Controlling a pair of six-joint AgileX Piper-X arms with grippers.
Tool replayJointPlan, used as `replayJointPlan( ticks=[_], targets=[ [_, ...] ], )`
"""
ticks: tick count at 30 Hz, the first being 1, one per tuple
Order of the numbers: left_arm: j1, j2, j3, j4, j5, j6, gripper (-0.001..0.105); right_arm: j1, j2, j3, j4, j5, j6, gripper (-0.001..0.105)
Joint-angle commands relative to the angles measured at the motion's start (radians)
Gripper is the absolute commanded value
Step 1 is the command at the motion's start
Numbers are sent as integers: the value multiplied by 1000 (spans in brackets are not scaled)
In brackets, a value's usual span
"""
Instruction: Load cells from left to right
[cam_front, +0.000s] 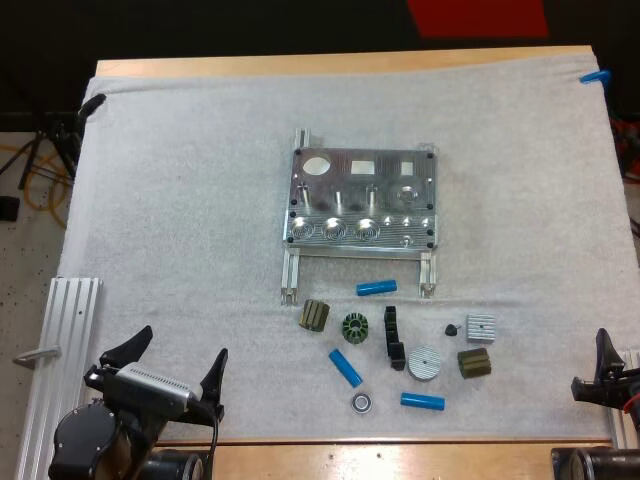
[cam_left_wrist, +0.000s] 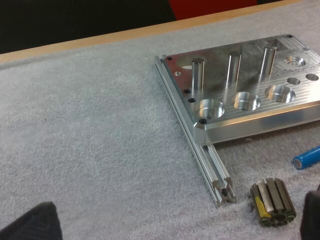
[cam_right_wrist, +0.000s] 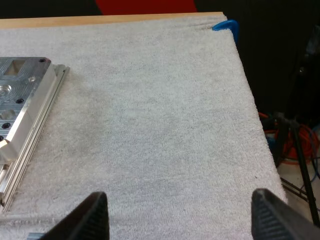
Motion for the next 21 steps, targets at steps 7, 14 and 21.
replayJointPlan(
  ticks=[7,14,21],
  targets=[
    [-2,-139,-4,-12,5,-11,94,-1,-38,-4,-9,-7,5,59],
    [-2,-139,-4,-12,5,-11,94,-1,-38,-4,-9,-7,5,59],
    [-2,-137,-6,-43,21,-11,94,-1,-38,-4,-9,-11,5,59]
  ],
)
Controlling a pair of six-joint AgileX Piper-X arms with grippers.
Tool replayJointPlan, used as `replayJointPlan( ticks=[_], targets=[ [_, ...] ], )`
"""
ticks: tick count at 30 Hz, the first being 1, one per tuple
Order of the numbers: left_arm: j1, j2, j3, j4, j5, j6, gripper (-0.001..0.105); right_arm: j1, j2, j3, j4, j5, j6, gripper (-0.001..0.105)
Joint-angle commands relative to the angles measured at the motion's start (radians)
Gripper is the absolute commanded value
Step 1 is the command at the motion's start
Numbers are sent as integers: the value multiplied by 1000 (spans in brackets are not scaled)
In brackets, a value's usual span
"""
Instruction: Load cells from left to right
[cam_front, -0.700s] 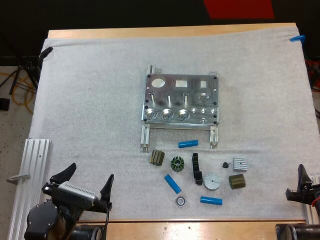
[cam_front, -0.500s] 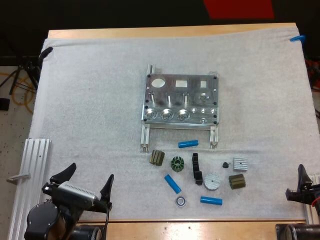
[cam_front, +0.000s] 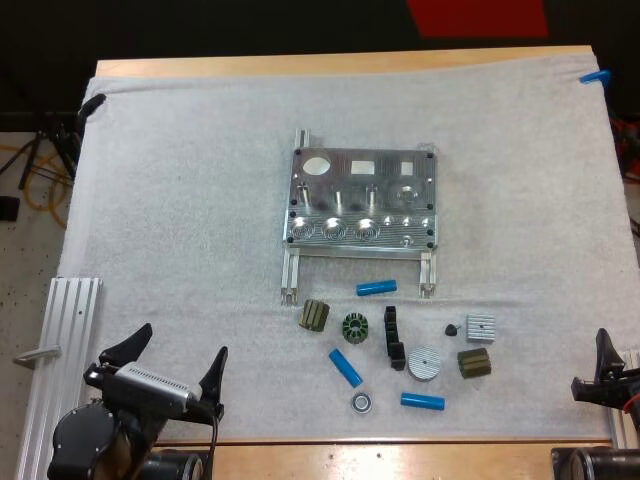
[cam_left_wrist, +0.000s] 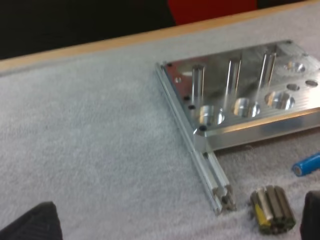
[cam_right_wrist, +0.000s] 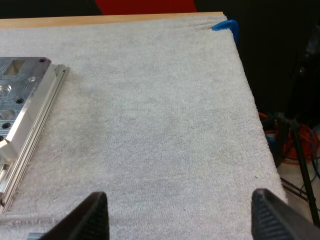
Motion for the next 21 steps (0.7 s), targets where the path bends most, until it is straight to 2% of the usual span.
replayJointPlan(
  ticks=[1,6,10,14,16,21],
  targets=[
    [-2,-132,-13,-25,26,-11,94,-1,-38,-4,-9,-13,5,59],
    [-2,-47,-78,-25,107,-2,94,-1,-24,-23,-7,-83,5,59],
    [-2,60,-142,-25,188,75,94,-1,33,-78,-7,-150,-3,59],
    [-17,169,-191,-34,260,103,94,-1,104,-130,-7,-199,-4,59],
    [-50,235,-210,-56,334,148,94,0,153,-158,-7,-252,-20,59],
    [-149,345,-234,-91,332,165,94,1,248,-207,-7,-324,-23,59]
  ],
)
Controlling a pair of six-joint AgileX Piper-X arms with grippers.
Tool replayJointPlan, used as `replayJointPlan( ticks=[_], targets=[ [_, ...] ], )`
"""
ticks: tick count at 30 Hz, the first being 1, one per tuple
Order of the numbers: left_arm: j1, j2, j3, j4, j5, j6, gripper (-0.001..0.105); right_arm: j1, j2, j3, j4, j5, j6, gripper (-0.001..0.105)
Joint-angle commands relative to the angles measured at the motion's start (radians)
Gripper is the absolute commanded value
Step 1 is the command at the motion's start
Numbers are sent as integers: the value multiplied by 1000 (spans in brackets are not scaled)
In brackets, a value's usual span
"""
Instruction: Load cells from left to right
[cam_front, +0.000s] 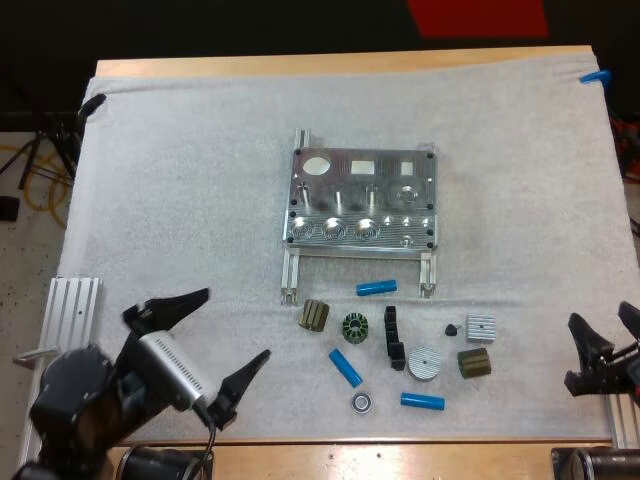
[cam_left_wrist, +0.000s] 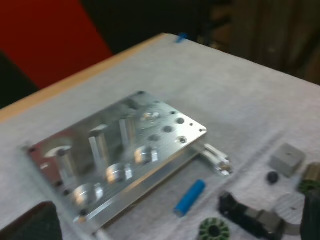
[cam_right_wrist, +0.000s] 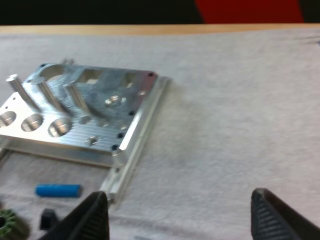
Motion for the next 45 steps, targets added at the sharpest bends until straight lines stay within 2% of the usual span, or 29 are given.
replayJointPlan(
  ticks=[1,6,8,10,13,19,25,31,37,40,45],
  targets=[
    [-36,26,-14,-25,4,9,94,1,28,-25,-7,-37,-17,59],
    [-143,124,-34,-75,1,9,92,1,102,-78,-7,-85,-34,59],
    [-176,163,-47,-92,-9,9,84,1,121,-96,-7,-95,-44,59],
    [-217,211,-62,-114,-28,34,72,20,146,-119,-7,-95,-61,59],
    [-264,272,-83,-145,-39,103,64,72,175,-138,-7,-91,-101,59],
    [-316,422,-141,-182,-127,188,66,200,260,-158,-7,-41,-131,59],
    [-316,614,-218,-177,-134,269,66,307,344,-188,-9,-41,-131,59],
    [-316,806,-277,-175,-154,361,65,393,407,-231,-9,-16,-206,59],
    [-316,948,-311,-171,-174,439,56,407,418,-234,-9,22,-214,59],
    [-316,1006,-312,-171,-217,493,55,407,418,-234,-9,22,-214,59],
    [-342,1088,-312,-170,-247,519,55,407,418,-234,-9,22,-214,59]
  ],
)
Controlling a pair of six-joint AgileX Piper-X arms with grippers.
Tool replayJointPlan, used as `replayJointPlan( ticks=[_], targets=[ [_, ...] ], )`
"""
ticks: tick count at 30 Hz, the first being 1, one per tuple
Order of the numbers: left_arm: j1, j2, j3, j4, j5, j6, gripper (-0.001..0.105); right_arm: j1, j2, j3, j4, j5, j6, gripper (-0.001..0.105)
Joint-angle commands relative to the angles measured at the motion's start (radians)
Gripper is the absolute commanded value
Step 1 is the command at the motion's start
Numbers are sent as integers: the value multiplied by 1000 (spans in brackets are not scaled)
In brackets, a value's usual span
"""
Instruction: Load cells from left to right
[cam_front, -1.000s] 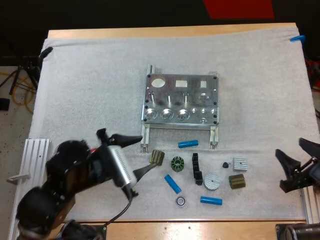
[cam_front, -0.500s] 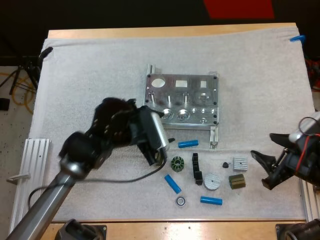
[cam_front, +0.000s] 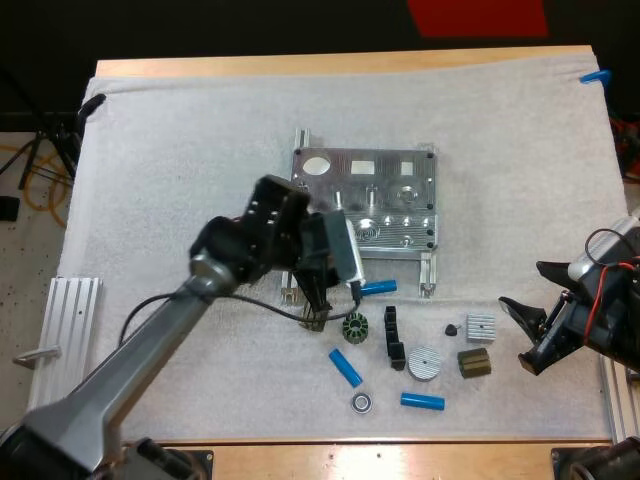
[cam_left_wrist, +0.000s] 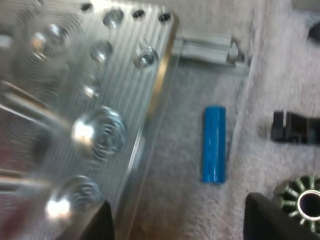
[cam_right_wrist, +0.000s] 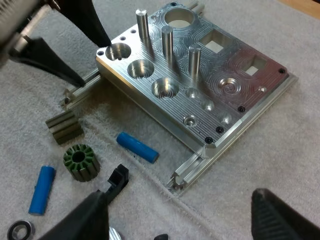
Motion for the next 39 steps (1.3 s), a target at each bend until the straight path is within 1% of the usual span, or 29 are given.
replayJointPlan(
  ticks=[1,3,7,10,22,26,29,32,34,35,39],
  targets=[
    [-28,22,-11,-4,-16,8,55,1,-3,-11,-7,-2,-17,59],
    [-59,58,-11,-4,-32,8,55,1,-3,-11,-7,-2,-15,59],
    [-120,144,-13,-15,-138,8,55,1,-3,-11,-7,1,3,59],
    [-139,201,-21,-15,-168,3,55,1,-3,-11,-7,1,18,59],
    [-139,363,-118,-6,-153,-43,55,1,-3,-11,-4,1,29,59],
    [-139,389,-120,-10,-153,-88,55,1,-3,-11,-4,1,29,59],
    [-139,395,-120,-24,-153,-98,55,1,-3,-11,-4,1,29,59],
    [-139,394,-120,-27,-155,-98,49,1,-3,-11,-4,1,29,59],
    [-139,400,-120,-27,-155,-98,42,1,-3,-11,-4,1,29,59],
    [-139,404,-120,-27,-155,-96,40,1,-3,-11,-4,1,29,59],
    [-139,432,-120,-17,-159,-85,40,1,-3,-11,-4,1,29,59]
  ],
)
